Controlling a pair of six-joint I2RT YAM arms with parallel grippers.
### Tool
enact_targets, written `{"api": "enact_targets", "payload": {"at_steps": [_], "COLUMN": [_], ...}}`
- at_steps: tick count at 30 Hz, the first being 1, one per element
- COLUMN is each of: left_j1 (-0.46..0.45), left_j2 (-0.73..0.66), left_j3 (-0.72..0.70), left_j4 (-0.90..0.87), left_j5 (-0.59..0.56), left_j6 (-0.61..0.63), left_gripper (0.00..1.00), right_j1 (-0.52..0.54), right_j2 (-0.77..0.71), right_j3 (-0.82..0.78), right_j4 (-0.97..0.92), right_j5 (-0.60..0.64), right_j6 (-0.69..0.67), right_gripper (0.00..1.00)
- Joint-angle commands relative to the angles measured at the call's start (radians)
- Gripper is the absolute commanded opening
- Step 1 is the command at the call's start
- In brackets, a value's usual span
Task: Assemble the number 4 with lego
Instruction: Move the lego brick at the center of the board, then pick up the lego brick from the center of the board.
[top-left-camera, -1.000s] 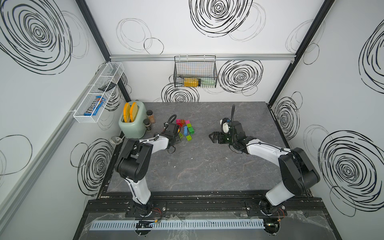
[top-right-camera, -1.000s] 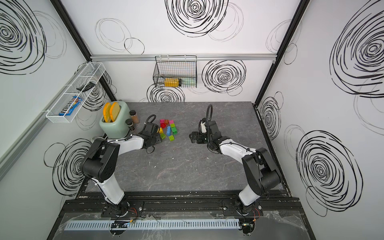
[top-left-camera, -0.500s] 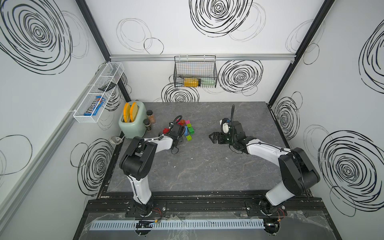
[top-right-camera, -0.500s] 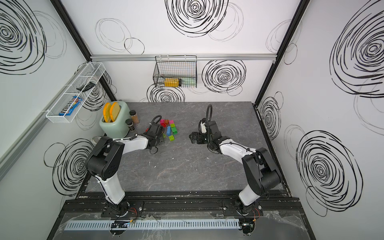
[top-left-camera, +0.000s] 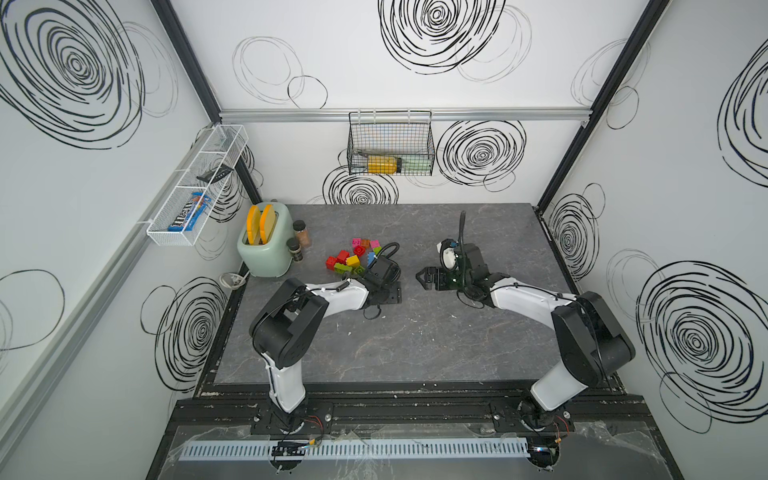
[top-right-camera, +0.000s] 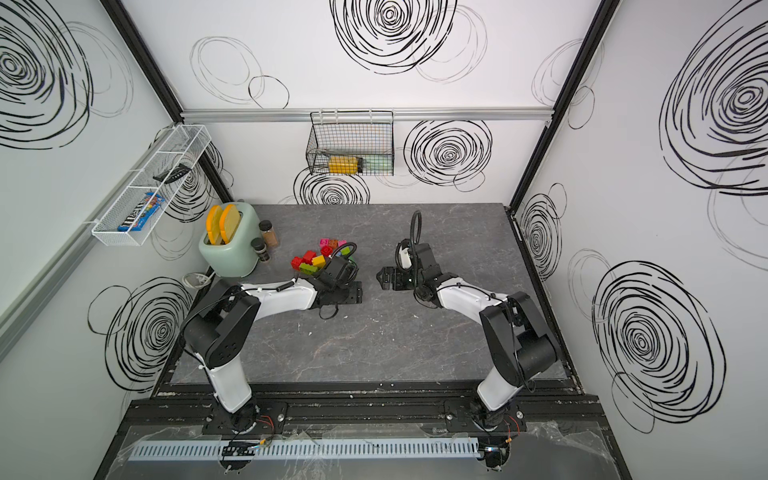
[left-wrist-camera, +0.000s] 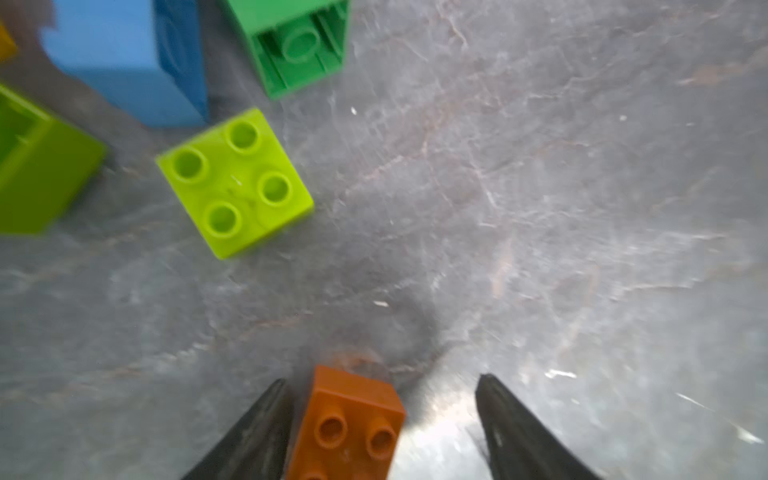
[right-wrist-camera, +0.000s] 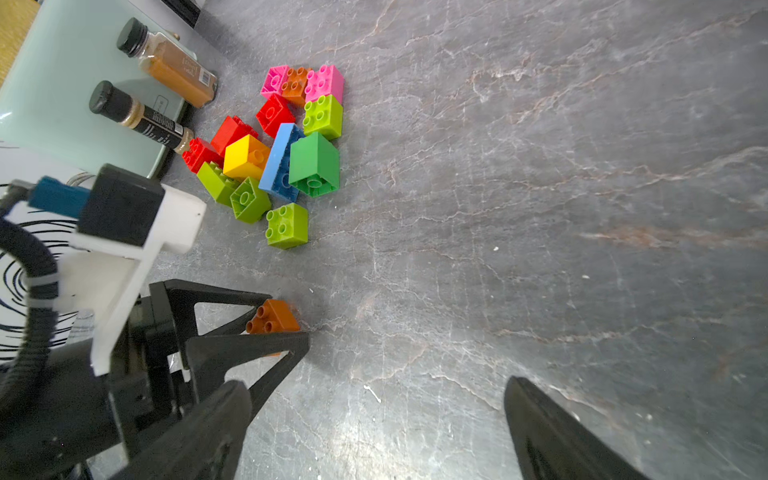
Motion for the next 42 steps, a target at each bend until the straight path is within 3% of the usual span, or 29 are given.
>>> {"api": "enact_targets", "payload": {"at_steps": [1, 4, 8, 14, 18, 23, 30, 39, 42], "left_j1": [0.055, 0.109, 0.209, 0.365, 0.442, 0.480, 0.484, 0.495, 0.497], "left_j2": [-0.108, -0.199, -0.354, -0.516, -0.590, -0.623, -0.627, -0.618, -0.618], "left_j3": [-0.056, -0.135, -0.248, -0.297, -0.318, -0.290, -0.277, -0.279, -0.281], "left_j4": [0.123, 0.165, 0.188, 0.060, 0.018, -0.047, -0.062, -0.060, -0.057], "left_j5": [0.198, 0.210, 0.147, 0.061, 0.050, 0.044, 0.021, 0.020, 0.024], "left_j6": [-0.043, -0.089, -0.112, -0.049, -0.061, -0.051, -0.023, -0.020, -0.021], "left_gripper": [0.78, 0.81, 0.97, 0.96, 0.96, 0.96, 0.96, 0.96, 0.96], "right_j1": [0.029, 0.040, 0.081, 0.171, 0.225, 0.258, 0.261, 0.263, 0.264], "right_j2": [0.028, 0.043, 0.093, 0.214, 0.286, 0.364, 0.458, 0.499, 0.505], "right_j3": [0.035, 0.038, 0.060, 0.210, 0.303, 0.414, 0.535, 0.581, 0.586], "right_j4": [0.019, 0.034, 0.087, -0.051, -0.163, -0.266, -0.366, -0.408, -0.406], "right_j5": [0.013, 0.041, -0.070, -0.138, -0.059, 0.015, 0.028, -0.007, -0.010], "right_j6": [0.034, 0.100, 0.055, -0.323, -0.570, -0.753, -0.820, -0.840, -0.839], "right_gripper": [1.00, 1.00, 0.91, 0.89, 0.87, 0.87, 0.83, 0.55, 0.51]}}
